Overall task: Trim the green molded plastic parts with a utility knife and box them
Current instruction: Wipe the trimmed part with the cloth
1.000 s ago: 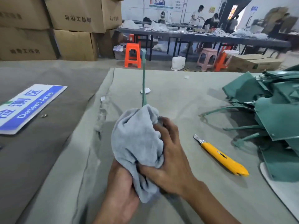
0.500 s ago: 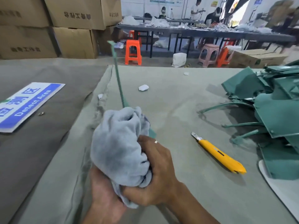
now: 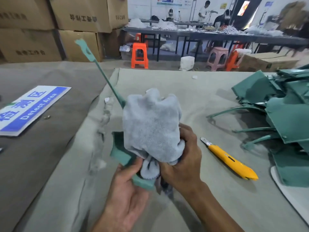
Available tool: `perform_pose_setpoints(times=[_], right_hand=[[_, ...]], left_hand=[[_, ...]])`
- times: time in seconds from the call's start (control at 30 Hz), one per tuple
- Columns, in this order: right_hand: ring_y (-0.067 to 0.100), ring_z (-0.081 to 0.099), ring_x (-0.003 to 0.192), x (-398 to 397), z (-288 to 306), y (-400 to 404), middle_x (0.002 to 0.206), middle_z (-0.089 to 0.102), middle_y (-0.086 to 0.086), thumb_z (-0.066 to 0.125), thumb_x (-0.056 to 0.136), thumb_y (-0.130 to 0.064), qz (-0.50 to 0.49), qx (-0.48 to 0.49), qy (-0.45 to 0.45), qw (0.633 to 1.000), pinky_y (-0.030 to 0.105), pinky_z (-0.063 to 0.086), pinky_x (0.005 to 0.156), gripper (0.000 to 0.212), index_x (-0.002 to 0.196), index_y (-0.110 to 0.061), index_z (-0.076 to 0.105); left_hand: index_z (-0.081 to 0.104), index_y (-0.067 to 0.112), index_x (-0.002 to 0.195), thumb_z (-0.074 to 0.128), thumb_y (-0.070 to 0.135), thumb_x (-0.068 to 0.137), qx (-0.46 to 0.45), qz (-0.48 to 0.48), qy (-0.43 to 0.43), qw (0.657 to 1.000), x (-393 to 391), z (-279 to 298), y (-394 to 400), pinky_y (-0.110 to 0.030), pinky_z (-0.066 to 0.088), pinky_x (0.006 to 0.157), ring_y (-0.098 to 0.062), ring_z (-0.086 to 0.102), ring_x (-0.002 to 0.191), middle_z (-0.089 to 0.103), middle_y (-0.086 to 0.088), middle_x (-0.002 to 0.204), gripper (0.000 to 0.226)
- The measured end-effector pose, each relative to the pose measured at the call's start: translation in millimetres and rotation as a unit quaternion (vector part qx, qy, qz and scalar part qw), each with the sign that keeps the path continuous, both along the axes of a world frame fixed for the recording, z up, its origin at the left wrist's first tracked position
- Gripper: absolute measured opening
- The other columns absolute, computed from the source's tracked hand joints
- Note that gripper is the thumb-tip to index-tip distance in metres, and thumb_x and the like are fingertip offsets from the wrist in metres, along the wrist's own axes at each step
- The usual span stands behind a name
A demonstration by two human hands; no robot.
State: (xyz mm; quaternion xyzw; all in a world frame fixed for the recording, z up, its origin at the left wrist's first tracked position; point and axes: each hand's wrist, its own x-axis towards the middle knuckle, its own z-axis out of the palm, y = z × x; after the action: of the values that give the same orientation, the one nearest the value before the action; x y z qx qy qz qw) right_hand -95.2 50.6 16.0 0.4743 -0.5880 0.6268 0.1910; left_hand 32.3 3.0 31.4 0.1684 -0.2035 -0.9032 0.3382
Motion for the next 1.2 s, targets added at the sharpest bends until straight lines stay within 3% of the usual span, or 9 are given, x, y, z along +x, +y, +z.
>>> perform_pose_setpoints(times=[0.13, 0.3, 0.57, 0.7, 0.83, 0.93, 1.07, 1.13, 1.2], right_hand=[[-0.007, 0.061, 0.080, -25.4, 0.7, 9.2, 0.097, 0.065, -0.026, 0.078, 0.080, -0.024, -0.030, -0.075, -0.145, 0.986, 0.013, 0.047, 0.070, 0.047, 0.116, -0.029, 0.049], [-0.004, 0.054, 0.065, -41.6, 11.9, 21.8, 0.077, 0.060, -0.025, 0.069, 0.095, -0.050, 0.004, -0.043, -0.108, 0.993, 0.013, 0.044, 0.062, 0.044, 0.098, -0.010, 0.053], [0.017, 0.072, 0.107, -60.2, 42.8, 34.7, 0.116, 0.074, 0.002, 0.086, 0.076, -0.060, 0.226, -0.001, -0.301, 0.927, 0.028, 0.059, 0.084, 0.071, 0.129, -0.021, 0.059], [0.010, 0.076, 0.077, -70.2, 34.4, 40.7, 0.085, 0.080, -0.001, 0.094, 0.064, -0.030, 0.329, 0.111, -0.369, 0.862, 0.023, 0.059, 0.066, 0.030, 0.091, -0.023, 0.083], [0.018, 0.077, 0.079, -69.5, 27.5, 33.3, 0.086, 0.079, 0.007, 0.079, 0.072, -0.015, 0.213, 0.058, -0.425, 0.878, 0.030, 0.060, 0.068, 0.011, 0.081, -0.015, 0.083], [0.020, 0.076, 0.101, -79.2, 32.9, 34.0, 0.105, 0.080, 0.006, 0.075, 0.080, -0.038, 0.200, -0.086, -0.503, 0.836, 0.032, 0.060, 0.083, 0.029, 0.095, -0.015, 0.084], [-0.003, 0.067, 0.051, -85.1, 31.1, 49.0, 0.056, 0.070, -0.013, 0.048, 0.096, -0.046, 0.193, -0.048, -0.525, 0.828, 0.011, 0.052, 0.052, 0.053, 0.056, -0.024, 0.077], [0.000, 0.068, 0.049, -86.0, 26.5, 54.6, 0.054, 0.070, -0.009, 0.033, 0.111, -0.028, 0.204, -0.036, -0.537, 0.818, 0.012, 0.050, 0.048, 0.071, 0.055, -0.020, 0.076], [0.002, 0.074, 0.067, -99.8, 29.2, 53.9, 0.072, 0.077, -0.008, 0.031, 0.111, -0.013, 0.226, -0.070, -0.526, 0.817, 0.016, 0.057, 0.067, 0.073, 0.058, -0.020, 0.081]], left_hand=[[0.075, 0.007, 0.113, 0.068, -0.005, 0.078, -0.169, 0.026, -0.126, 0.977, -8.9, -5.4, 8.1, -0.055, 0.061, 0.070, -0.042, 0.073, 0.084, 0.075, -0.024, 0.108, 0.038], [0.079, 0.020, 0.104, 0.070, 0.003, 0.077, -0.254, -0.068, -0.181, 0.948, -2.6, -0.3, 2.9, -0.043, 0.059, 0.063, -0.039, 0.075, 0.084, 0.077, -0.018, 0.102, 0.033], [0.078, 0.015, 0.110, 0.073, 0.000, 0.074, -0.224, -0.222, -0.171, 0.934, 11.1, 5.4, -9.3, -0.057, 0.060, 0.085, -0.043, 0.070, 0.108, 0.073, -0.019, 0.119, 0.039], [0.079, 0.012, 0.108, 0.073, 0.000, 0.070, -0.259, -0.199, -0.215, 0.921, 9.2, 3.2, -1.3, -0.037, 0.059, 0.091, -0.029, 0.072, 0.108, 0.076, -0.013, 0.114, 0.041], [0.068, 0.015, 0.123, 0.069, 0.001, 0.072, -0.291, -0.192, -0.246, 0.905, 11.0, 3.2, -5.2, -0.054, 0.054, 0.098, -0.032, 0.071, 0.111, 0.076, -0.009, 0.117, 0.053], [0.061, 0.018, 0.128, 0.068, 0.000, 0.072, -0.326, -0.217, -0.264, 0.882, 10.8, 4.0, -2.9, -0.048, 0.057, 0.094, -0.025, 0.072, 0.109, 0.076, -0.002, 0.117, 0.060], [0.060, 0.023, 0.130, 0.069, -0.003, 0.077, -0.346, -0.259, -0.283, 0.856, 13.7, 1.2, -1.8, -0.027, 0.055, 0.093, -0.013, 0.071, 0.111, 0.076, 0.005, 0.117, 0.060], [0.060, 0.026, 0.133, 0.068, 0.001, 0.074, -0.349, -0.279, -0.290, 0.846, 15.7, 1.1, -5.7, -0.034, 0.054, 0.099, -0.016, 0.069, 0.115, 0.075, 0.003, 0.120, 0.064], [0.058, 0.027, 0.136, 0.068, 0.001, 0.074, -0.356, -0.293, -0.293, 0.838, 16.9, 0.2, -8.3, -0.038, 0.052, 0.103, -0.019, 0.068, 0.117, 0.074, 0.002, 0.123, 0.068]])
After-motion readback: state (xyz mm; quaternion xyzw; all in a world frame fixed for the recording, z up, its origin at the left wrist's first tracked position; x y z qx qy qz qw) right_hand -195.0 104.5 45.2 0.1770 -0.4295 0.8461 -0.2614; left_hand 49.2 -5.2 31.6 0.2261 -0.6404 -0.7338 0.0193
